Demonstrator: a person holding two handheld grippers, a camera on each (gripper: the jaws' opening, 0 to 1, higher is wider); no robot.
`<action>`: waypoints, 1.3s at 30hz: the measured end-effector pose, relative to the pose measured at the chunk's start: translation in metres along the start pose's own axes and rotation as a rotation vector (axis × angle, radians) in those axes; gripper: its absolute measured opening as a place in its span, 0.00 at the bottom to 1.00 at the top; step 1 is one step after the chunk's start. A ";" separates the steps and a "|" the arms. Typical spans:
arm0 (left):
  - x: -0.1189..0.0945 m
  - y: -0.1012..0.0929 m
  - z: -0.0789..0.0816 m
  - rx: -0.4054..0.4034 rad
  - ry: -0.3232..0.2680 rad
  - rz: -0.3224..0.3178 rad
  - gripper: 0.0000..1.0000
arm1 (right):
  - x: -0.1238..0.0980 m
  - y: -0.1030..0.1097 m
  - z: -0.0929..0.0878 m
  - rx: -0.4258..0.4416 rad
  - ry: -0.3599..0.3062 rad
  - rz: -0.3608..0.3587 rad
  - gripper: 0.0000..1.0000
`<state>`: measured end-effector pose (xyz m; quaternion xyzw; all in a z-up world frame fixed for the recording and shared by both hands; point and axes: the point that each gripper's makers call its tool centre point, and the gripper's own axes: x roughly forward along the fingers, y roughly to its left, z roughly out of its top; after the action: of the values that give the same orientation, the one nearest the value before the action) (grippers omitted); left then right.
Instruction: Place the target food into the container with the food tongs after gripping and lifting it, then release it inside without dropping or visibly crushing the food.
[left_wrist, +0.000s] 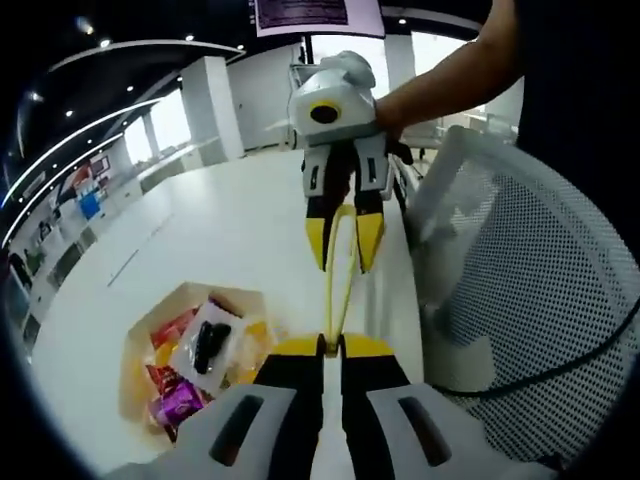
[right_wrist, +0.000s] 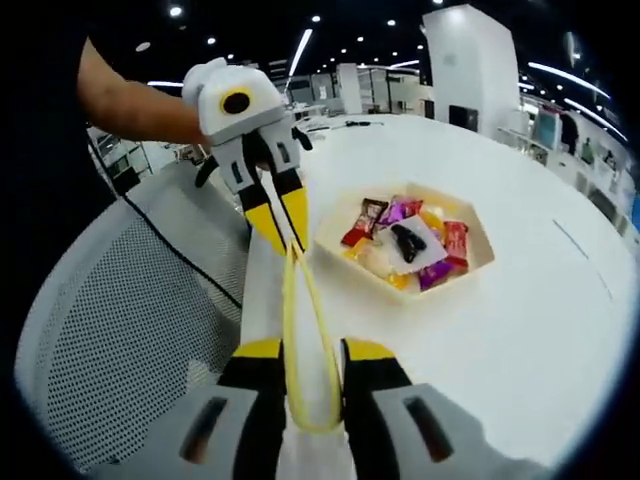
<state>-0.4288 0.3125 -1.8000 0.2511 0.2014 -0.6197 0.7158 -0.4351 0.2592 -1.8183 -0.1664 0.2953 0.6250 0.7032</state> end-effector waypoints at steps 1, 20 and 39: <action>0.003 -0.001 -0.004 -0.002 0.015 -0.003 0.00 | 0.003 0.000 -0.004 0.006 0.006 0.001 0.21; 0.026 -0.014 -0.035 0.040 0.135 -0.055 0.01 | 0.001 -0.007 -0.009 0.001 0.025 -0.070 0.23; 0.015 -0.006 -0.035 -0.039 0.131 0.037 0.33 | 0.004 -0.004 -0.034 -0.064 0.118 -0.096 0.19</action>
<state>-0.4321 0.3212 -1.8372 0.2809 0.2551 -0.5845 0.7172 -0.4384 0.2418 -1.8475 -0.2394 0.3077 0.5887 0.7081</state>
